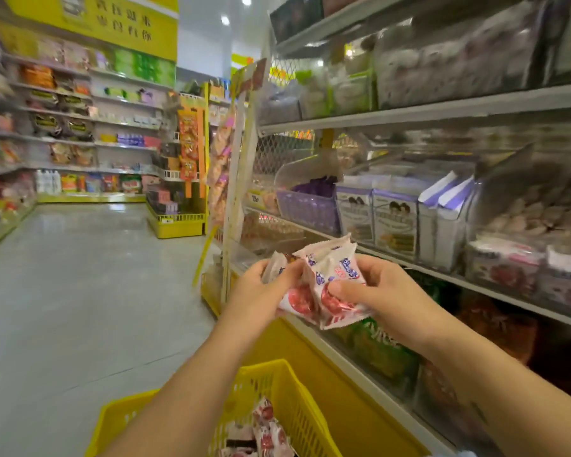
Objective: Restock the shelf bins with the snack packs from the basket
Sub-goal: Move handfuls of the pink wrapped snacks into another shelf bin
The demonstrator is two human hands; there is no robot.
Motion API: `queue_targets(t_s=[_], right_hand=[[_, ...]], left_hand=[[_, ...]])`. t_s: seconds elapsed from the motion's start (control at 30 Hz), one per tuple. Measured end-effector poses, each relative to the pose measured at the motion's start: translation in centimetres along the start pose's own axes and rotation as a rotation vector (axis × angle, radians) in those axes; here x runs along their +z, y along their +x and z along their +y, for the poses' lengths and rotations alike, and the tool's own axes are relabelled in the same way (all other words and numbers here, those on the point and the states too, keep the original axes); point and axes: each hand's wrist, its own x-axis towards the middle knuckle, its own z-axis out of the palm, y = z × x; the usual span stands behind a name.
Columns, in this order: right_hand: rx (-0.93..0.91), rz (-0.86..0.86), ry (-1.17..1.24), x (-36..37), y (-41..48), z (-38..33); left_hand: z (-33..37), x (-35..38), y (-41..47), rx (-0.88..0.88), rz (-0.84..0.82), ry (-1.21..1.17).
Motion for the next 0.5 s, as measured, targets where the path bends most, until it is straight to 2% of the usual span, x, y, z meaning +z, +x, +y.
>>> queue_targets(t_s=[0.13, 0.3, 0.4, 0.5], right_hand=[[-0.052, 0.03, 0.013, -1.4, -2.1, -2.6], [-0.069, 0.02, 0.16, -3.8, -3.4, -6.1], [-0.066, 0.036, 0.149, -5.7, -3.8, -8.7], [-0.054, 0.086, 0.086, -7.9, -4.0, -11.3]], left_hand=[[5.6, 2.4, -0.7, 0.082, -0.06, 0.055], [12.3, 5.4, -0.6, 0.137, -0.132, 0.226], [15.6, 7.4, 0.3, 0.078, -0.241, 0.096], [18.2, 9.9, 1.2, 0.105, -0.299, -0.015]])
